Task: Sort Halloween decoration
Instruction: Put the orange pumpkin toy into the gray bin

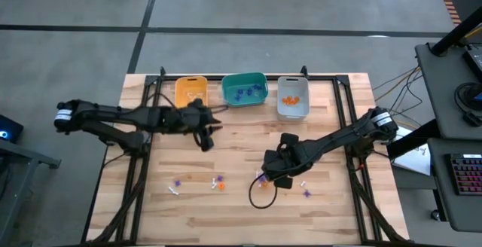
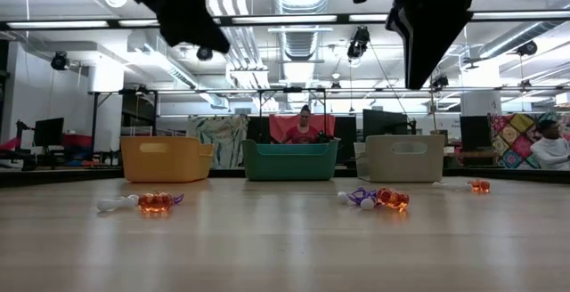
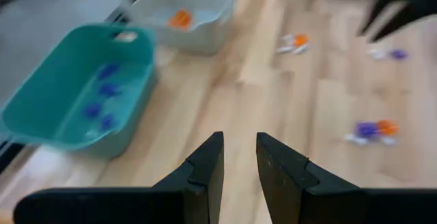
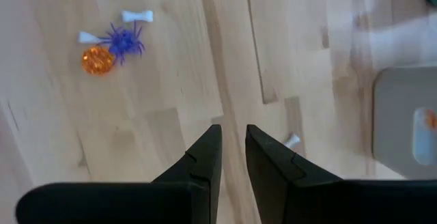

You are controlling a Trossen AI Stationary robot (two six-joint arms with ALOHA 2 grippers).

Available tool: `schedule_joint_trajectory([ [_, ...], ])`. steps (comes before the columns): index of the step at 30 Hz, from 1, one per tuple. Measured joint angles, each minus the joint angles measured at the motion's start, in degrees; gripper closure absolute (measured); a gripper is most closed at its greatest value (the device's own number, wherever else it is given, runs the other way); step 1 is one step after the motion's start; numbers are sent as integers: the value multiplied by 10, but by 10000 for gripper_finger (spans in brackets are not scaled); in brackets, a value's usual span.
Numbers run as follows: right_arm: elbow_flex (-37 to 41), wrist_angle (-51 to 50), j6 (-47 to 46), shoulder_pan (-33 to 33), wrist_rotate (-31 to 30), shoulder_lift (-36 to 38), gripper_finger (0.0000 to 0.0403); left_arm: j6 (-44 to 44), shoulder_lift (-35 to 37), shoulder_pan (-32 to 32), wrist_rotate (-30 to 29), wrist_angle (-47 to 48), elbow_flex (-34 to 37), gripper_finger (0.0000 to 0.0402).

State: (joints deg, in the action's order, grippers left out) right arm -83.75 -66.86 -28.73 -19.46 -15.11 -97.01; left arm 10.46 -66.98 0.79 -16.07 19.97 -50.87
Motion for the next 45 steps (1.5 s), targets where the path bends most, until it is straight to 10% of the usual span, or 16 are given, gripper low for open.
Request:
schedule_joint_trajectory([
  [13,81,30,-54,15,-15,105,344,0,-25,103,-43,-68,0,332],
  [34,333,53,-421,53,8,248,344,-13,-27,108,-44,-71,0,332],
  [45,358,109,-457,53,18,249,298,-34,-27,108,-44,-71,0,332],
])
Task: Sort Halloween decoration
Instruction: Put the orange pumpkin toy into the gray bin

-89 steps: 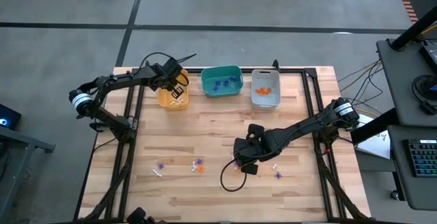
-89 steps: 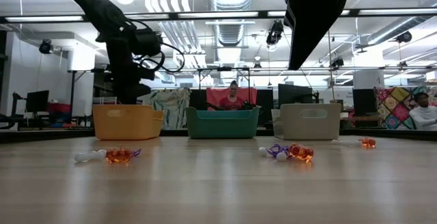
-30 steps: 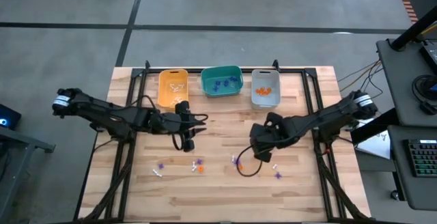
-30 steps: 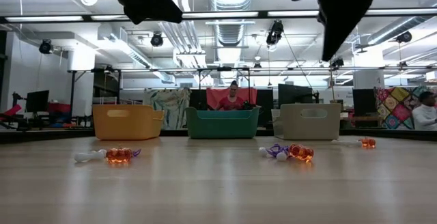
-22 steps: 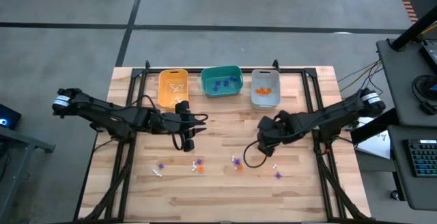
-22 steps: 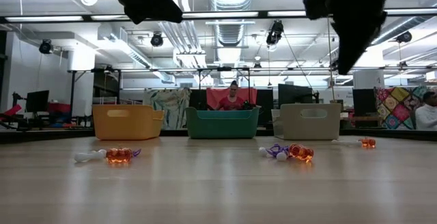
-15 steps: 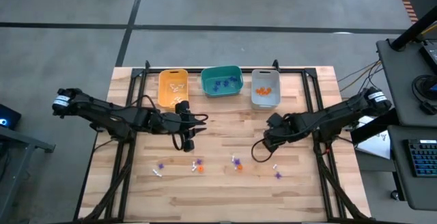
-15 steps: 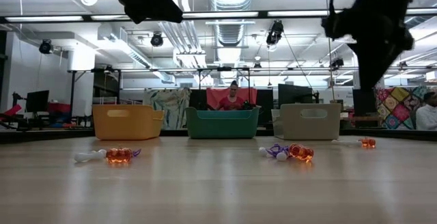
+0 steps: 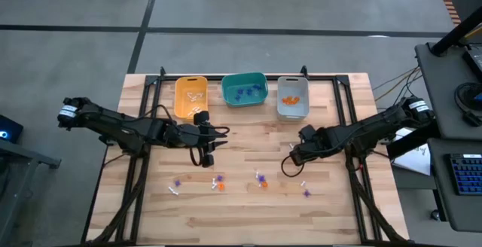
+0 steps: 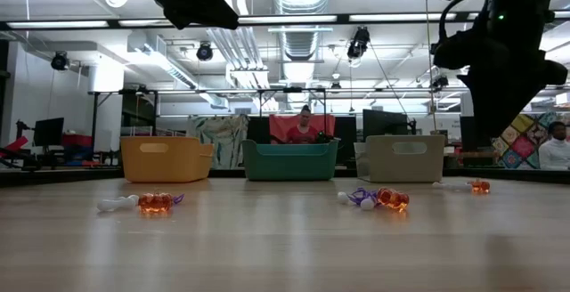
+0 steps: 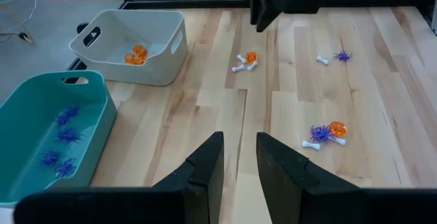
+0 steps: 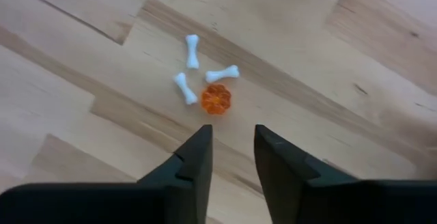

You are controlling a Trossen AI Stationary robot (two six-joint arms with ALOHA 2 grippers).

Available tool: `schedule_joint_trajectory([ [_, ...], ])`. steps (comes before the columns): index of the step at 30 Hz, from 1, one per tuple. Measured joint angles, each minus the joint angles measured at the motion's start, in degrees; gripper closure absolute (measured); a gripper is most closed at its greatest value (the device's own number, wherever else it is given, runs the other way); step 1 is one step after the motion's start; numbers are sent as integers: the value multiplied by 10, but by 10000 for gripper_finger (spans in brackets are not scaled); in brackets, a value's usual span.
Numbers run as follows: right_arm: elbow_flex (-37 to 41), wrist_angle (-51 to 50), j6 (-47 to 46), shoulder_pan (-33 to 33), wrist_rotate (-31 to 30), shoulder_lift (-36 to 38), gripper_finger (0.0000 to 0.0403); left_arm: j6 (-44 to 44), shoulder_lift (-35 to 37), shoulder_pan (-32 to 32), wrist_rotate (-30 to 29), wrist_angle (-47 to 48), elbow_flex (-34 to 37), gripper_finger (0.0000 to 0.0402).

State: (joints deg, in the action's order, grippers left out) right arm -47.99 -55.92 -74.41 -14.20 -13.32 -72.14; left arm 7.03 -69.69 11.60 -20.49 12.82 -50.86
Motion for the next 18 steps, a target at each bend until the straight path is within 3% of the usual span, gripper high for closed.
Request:
schedule_joint_trajectory([
  [8,3,23,-29,0,-2,-21,230,-1,0,0,0,0,0,332],
  [18,3,43,-36,6,-4,-77,225,-1,0,0,0,0,0,332],
])
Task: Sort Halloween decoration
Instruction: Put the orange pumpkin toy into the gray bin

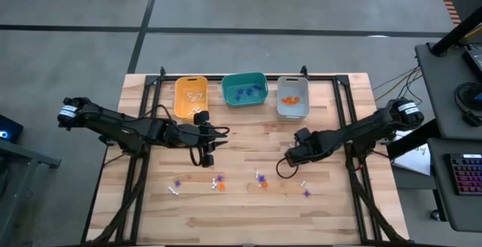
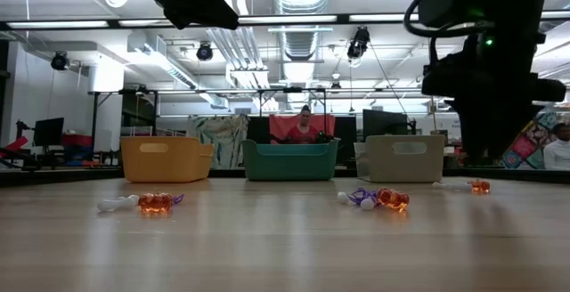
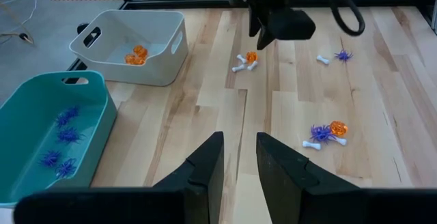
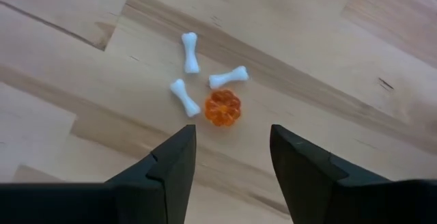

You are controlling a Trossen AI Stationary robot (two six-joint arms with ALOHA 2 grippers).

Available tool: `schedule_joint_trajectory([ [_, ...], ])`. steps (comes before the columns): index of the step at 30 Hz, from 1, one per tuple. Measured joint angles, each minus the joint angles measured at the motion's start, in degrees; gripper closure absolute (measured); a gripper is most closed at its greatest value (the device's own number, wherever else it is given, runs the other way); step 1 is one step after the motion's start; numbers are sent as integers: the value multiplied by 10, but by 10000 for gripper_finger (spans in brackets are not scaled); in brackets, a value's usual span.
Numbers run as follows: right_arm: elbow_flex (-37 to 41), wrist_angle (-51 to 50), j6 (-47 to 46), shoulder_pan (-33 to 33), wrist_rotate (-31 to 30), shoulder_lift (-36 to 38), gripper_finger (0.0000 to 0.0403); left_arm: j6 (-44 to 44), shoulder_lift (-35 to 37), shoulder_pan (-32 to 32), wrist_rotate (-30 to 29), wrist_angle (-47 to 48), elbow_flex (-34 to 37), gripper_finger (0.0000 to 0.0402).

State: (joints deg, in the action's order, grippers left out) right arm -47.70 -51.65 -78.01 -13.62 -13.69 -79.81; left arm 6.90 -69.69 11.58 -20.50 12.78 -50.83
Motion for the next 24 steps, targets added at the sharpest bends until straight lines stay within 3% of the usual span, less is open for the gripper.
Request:
schedule_joint_trajectory([
  [13,3,29,44,38,0,-22,225,0,0,0,0,-4,13,332],
  [24,29,57,26,39,6,-22,225,0,0,0,0,-9,15,332],
])
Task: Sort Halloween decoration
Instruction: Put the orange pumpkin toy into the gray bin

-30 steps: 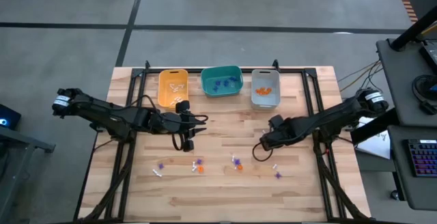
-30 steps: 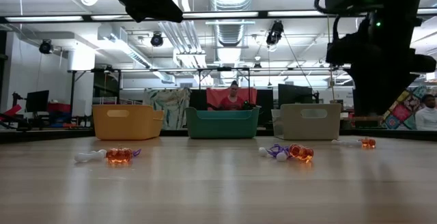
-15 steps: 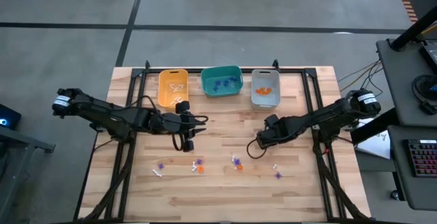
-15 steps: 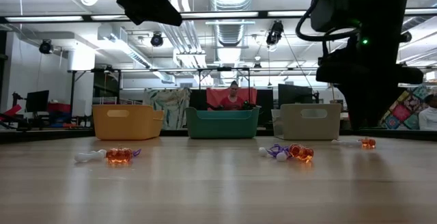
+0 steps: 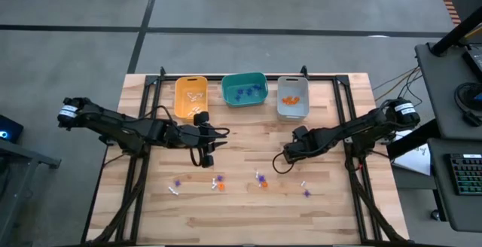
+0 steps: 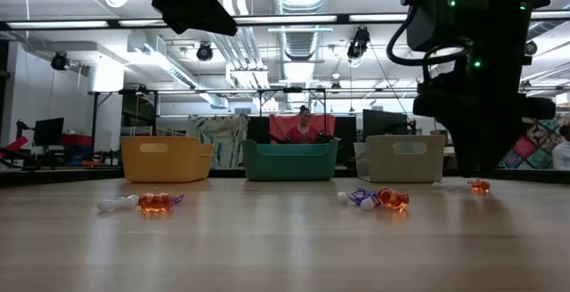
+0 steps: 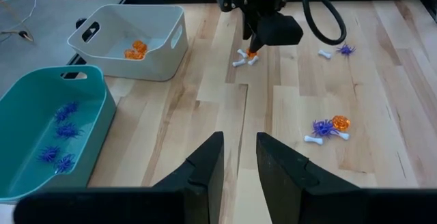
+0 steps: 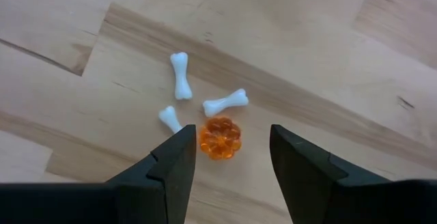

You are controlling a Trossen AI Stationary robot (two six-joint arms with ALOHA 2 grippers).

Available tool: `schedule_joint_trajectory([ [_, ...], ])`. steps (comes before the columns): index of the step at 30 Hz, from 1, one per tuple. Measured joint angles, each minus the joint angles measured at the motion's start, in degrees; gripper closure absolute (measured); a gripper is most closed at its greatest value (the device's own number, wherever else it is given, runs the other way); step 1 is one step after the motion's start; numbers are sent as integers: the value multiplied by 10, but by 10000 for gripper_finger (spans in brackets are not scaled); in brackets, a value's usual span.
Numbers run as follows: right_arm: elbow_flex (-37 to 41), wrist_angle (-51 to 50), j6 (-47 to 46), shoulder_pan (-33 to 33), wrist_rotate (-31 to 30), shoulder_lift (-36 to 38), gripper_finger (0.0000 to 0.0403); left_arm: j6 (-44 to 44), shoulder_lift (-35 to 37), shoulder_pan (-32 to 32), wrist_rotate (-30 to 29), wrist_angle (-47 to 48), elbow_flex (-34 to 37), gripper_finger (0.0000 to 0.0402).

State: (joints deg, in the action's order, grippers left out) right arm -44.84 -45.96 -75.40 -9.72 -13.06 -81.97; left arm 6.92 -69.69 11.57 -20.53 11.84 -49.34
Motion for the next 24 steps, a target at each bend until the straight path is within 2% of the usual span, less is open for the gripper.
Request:
schedule_joint_trajectory([
  [24,54,76,-5,-2,19,1,225,0,0,0,0,-1,0,332],
])
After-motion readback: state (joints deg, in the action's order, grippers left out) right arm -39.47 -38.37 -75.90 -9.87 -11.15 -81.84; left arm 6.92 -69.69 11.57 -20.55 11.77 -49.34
